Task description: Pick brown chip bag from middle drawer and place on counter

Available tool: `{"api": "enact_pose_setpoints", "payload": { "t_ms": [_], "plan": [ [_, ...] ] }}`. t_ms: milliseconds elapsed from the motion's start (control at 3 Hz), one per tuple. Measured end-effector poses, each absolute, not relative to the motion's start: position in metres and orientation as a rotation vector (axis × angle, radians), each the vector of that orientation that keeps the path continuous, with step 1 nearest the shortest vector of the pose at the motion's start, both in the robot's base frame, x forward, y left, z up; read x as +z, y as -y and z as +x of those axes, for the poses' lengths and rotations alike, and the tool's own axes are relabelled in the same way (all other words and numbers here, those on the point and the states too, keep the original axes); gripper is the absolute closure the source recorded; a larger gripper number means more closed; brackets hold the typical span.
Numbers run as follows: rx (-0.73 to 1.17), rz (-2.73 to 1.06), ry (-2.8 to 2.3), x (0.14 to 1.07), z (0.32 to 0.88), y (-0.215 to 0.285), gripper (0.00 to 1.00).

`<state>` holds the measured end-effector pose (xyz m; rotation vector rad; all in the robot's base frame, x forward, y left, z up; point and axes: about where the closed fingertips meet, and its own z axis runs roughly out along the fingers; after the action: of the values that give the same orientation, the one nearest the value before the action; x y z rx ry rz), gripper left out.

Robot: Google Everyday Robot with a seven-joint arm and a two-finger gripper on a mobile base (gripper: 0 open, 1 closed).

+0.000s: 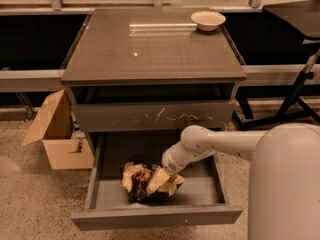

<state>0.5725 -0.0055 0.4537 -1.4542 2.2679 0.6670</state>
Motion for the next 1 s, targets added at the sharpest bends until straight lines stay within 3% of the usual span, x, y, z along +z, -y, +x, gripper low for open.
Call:
{"api": "enact_pose_setpoints", "payload": {
  "t_ms": [1000],
  "plan": [
    [0.663, -1.488, -2.343, 0.401, 0.569, 0.007, 0.00]
  ]
}}
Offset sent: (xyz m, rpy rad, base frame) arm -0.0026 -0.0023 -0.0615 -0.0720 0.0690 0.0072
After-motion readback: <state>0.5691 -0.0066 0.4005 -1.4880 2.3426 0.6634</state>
